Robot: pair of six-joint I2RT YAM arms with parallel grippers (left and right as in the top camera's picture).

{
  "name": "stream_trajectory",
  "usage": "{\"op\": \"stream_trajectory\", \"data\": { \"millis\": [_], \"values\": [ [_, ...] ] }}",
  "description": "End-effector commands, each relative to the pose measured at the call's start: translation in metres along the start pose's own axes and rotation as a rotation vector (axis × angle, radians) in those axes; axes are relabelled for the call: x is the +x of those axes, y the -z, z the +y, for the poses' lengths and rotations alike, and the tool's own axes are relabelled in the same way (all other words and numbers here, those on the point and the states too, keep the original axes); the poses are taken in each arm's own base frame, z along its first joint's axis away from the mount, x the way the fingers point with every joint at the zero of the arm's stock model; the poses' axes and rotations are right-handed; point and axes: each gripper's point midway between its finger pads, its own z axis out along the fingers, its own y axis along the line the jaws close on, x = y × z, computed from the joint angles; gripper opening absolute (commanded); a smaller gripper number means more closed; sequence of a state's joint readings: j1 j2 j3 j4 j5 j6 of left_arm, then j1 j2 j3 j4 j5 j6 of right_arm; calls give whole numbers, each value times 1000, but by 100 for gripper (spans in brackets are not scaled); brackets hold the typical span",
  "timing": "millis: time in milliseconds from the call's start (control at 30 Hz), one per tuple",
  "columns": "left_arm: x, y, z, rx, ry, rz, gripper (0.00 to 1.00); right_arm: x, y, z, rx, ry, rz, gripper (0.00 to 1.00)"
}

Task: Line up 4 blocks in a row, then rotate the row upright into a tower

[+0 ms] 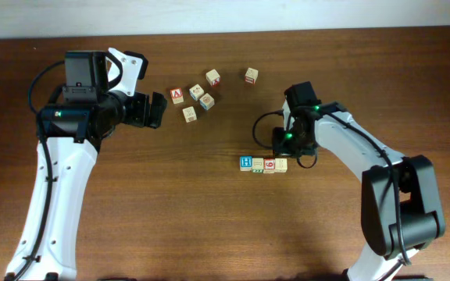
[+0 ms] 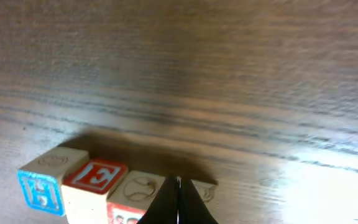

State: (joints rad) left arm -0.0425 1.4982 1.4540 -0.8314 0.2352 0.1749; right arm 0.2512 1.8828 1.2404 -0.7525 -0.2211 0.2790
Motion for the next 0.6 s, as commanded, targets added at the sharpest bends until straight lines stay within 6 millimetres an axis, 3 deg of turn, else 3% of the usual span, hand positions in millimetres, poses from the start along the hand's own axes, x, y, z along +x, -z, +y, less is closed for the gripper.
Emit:
{"op": "stream_trajectory", "data": {
  "millis": [0, 267, 400, 500, 567],
  "values": [
    [-4, 1, 1, -1, 4, -9, 99, 9, -3, 0, -3, 6, 36, 4],
    [-4, 1, 1, -1, 4, -9, 99, 17, -3, -1, 5, 28, 68, 4],
    [-4, 1, 1, -1, 4, -9, 99, 6, 0, 0, -4, 28, 31, 4],
    [-4, 1, -10, 63, 6, -12, 99, -19, 34, 5, -42, 14, -34, 4],
    [-3, 0, -21, 129, 11, -9, 99, -19, 65, 14, -72, 30, -44, 4]
  ]
}}
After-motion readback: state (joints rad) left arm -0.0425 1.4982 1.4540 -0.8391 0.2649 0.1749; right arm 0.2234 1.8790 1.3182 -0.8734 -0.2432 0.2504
